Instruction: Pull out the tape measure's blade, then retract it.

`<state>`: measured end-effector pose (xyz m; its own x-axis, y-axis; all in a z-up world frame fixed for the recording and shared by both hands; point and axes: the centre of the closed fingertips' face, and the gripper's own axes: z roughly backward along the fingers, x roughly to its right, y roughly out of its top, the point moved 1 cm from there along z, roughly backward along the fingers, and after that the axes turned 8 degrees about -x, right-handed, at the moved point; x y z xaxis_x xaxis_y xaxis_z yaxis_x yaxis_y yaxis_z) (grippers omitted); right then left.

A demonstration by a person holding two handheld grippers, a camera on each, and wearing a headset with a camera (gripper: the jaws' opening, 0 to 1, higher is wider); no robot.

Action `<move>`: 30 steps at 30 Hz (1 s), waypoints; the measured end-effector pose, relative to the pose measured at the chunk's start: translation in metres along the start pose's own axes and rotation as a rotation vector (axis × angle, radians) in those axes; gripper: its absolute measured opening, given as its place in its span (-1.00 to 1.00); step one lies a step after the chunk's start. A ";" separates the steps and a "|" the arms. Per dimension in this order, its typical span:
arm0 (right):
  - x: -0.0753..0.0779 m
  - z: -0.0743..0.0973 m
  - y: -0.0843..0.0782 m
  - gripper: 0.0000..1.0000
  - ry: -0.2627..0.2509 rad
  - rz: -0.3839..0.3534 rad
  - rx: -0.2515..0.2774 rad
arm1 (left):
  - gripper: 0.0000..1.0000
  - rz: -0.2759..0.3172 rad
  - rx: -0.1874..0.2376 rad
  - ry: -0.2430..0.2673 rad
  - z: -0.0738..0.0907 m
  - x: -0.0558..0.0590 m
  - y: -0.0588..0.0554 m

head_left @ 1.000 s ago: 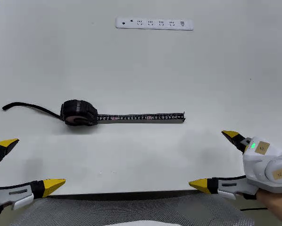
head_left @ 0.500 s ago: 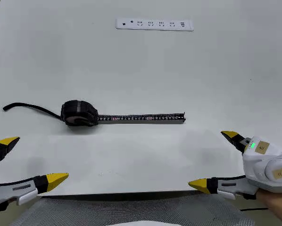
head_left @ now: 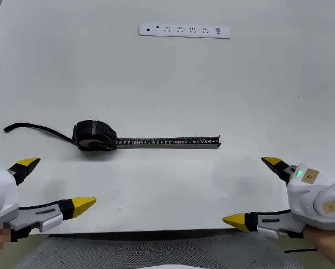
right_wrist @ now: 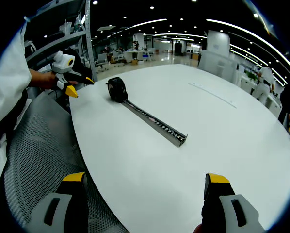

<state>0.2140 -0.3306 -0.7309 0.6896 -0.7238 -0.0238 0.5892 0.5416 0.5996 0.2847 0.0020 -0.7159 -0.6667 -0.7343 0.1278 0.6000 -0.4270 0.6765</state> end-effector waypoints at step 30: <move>0.010 0.008 -0.007 0.98 -0.020 -0.019 -0.007 | 0.78 -0.025 0.017 -0.033 -0.036 0.004 0.037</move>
<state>0.2134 -0.3455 -0.7291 0.6696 -0.7425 -0.0188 0.6052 0.5307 0.5933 0.3202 -0.0356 -0.7165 -0.6955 -0.7058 0.1345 0.5758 -0.4356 0.6919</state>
